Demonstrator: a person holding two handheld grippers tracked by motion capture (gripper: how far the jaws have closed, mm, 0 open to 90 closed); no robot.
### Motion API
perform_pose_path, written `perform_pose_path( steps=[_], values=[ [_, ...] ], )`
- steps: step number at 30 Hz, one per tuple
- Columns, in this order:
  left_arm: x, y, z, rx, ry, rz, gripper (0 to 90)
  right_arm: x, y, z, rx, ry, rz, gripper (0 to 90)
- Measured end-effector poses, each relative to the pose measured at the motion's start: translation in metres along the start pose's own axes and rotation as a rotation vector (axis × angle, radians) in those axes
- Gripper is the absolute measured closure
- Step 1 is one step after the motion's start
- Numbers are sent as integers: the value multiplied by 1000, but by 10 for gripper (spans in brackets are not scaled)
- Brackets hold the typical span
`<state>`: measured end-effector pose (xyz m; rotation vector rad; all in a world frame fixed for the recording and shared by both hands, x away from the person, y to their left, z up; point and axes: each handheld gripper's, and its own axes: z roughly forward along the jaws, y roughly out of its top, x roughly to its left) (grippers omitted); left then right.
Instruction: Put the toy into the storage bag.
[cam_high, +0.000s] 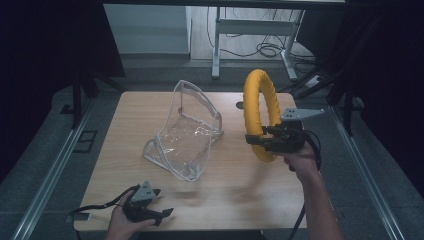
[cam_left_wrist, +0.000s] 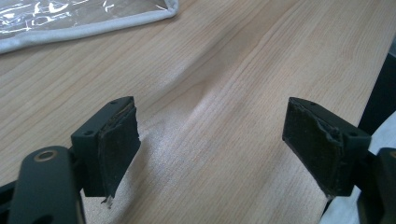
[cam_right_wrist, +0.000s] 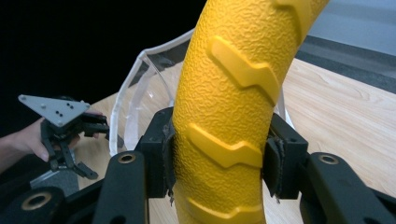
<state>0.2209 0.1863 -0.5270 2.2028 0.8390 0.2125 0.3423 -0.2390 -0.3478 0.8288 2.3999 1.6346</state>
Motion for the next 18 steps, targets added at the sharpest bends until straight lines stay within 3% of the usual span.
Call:
perform_pose_path(
  steps=[18],
  values=[
    [0,0,1,1,-1,3,185,8,13,2,-98,35,9,516]
  ],
)
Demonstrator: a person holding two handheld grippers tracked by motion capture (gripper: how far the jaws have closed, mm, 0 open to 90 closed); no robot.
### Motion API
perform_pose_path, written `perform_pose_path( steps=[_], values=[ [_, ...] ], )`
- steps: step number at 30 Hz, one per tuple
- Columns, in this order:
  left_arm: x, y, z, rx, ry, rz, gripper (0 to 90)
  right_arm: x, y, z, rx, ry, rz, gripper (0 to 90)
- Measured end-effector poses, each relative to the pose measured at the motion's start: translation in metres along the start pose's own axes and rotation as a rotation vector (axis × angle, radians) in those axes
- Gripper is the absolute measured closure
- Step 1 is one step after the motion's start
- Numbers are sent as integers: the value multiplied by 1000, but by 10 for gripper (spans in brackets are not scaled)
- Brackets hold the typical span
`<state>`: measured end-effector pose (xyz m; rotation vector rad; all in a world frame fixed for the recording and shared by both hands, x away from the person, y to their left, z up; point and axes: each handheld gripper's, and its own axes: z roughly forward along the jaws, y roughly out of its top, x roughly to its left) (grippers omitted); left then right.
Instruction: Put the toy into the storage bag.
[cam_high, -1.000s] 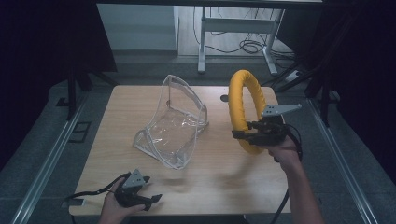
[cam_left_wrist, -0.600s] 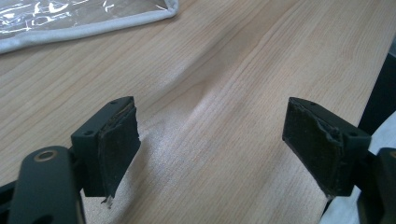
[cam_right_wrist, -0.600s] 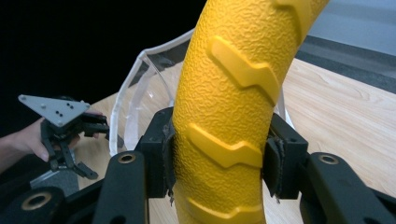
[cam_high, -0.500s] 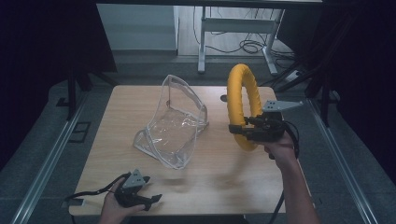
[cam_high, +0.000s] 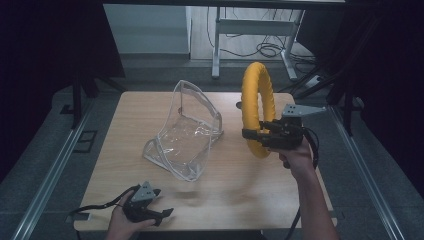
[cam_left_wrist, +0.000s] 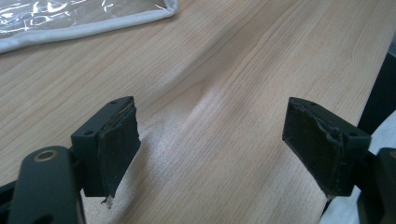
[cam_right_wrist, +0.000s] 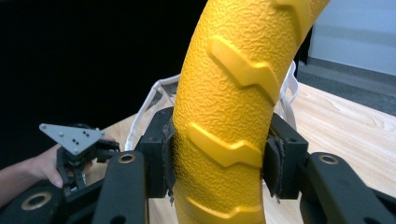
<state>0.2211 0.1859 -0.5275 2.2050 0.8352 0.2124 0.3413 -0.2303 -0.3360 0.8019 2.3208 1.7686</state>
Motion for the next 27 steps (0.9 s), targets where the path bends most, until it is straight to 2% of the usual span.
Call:
perform_pose_path(
  steps=[12,27],
  values=[
    [-1,0,0,-1,-4,-4,185,8,13,9,-54,32,1,516],
    [-1,0,0,0,-8,-3,184,15,26,17,-93,53,3,516]
  ],
)
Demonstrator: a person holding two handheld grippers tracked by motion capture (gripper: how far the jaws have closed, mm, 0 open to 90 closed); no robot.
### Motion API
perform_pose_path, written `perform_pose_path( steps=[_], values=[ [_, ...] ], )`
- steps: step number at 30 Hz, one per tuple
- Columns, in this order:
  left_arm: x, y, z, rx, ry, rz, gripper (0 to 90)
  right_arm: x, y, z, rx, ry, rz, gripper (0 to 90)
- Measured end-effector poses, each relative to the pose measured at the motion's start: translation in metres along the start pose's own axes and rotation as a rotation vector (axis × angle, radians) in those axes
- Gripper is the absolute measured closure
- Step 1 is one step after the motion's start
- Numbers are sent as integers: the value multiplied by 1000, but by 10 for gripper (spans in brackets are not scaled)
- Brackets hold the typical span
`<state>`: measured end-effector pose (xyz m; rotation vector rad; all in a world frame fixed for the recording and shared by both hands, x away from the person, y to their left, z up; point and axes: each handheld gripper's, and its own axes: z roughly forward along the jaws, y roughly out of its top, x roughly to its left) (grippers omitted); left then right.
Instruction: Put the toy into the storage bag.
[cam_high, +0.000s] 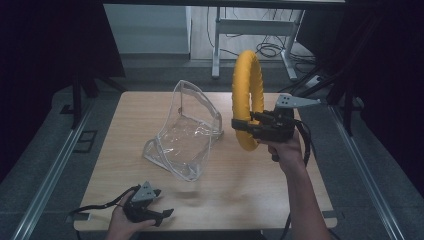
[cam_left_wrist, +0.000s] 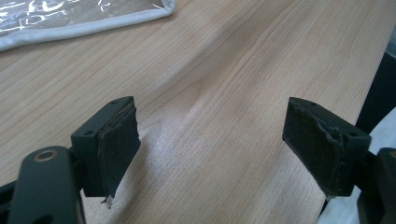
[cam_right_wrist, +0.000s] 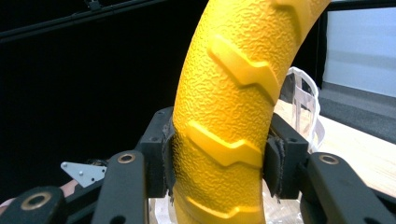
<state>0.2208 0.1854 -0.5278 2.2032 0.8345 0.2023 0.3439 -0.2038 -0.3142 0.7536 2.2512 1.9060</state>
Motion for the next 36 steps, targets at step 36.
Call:
perform_pose_path(
  steps=[36],
  values=[
    [0,0,0,9,-9,6,184,29,35,28,-79,73,-47,514]
  ],
)
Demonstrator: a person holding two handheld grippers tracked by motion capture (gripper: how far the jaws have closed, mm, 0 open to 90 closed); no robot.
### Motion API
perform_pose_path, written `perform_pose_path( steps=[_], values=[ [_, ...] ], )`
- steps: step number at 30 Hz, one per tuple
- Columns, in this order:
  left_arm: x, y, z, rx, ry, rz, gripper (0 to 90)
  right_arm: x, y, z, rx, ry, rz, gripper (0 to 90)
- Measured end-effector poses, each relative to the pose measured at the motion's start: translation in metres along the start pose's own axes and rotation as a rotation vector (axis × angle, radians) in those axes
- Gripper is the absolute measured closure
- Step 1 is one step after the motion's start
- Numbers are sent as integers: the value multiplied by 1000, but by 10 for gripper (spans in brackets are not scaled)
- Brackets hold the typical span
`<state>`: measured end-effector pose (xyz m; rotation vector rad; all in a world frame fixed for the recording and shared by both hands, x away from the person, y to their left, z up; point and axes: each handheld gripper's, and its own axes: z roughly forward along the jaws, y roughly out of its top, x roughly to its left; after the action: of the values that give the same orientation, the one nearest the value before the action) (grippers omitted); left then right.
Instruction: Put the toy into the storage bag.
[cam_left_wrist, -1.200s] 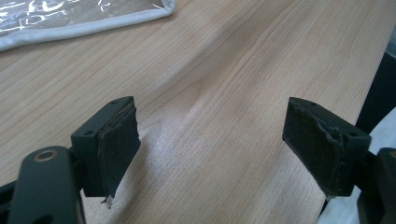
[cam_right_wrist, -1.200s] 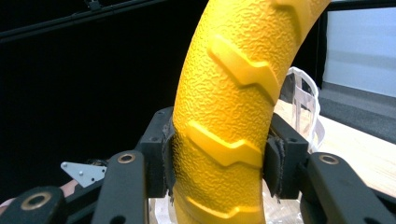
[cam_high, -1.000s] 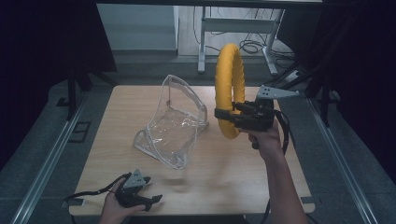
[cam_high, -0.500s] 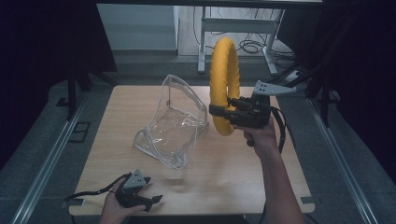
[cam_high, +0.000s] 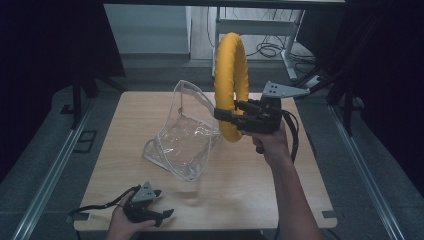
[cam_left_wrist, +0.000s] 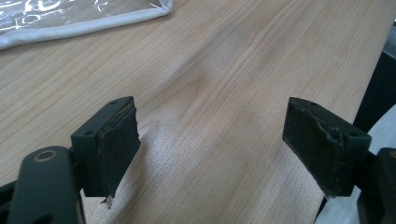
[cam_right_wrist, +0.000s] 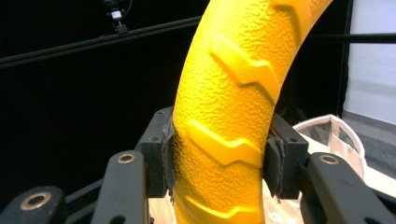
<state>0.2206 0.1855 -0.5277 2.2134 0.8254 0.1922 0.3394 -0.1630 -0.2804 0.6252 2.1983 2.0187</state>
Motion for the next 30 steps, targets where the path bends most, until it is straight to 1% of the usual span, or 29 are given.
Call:
perform_pose_path(
  steps=[4,8,19,23,30],
  values=[
    [0,0,0,-1,-1,-2,184,5,5,5,-12,15,-16,514],
    [-1,0,0,-4,2,-4,184,9,8,11,-20,31,-20,514],
    [-1,0,0,-1,0,-2,185,15,12,25,-24,57,-23,514],
    [-1,0,0,-8,0,-6,184,18,13,29,-24,68,-29,514],
    [-1,0,0,-7,-2,-7,184,24,16,37,-24,100,-32,514]
  ],
)
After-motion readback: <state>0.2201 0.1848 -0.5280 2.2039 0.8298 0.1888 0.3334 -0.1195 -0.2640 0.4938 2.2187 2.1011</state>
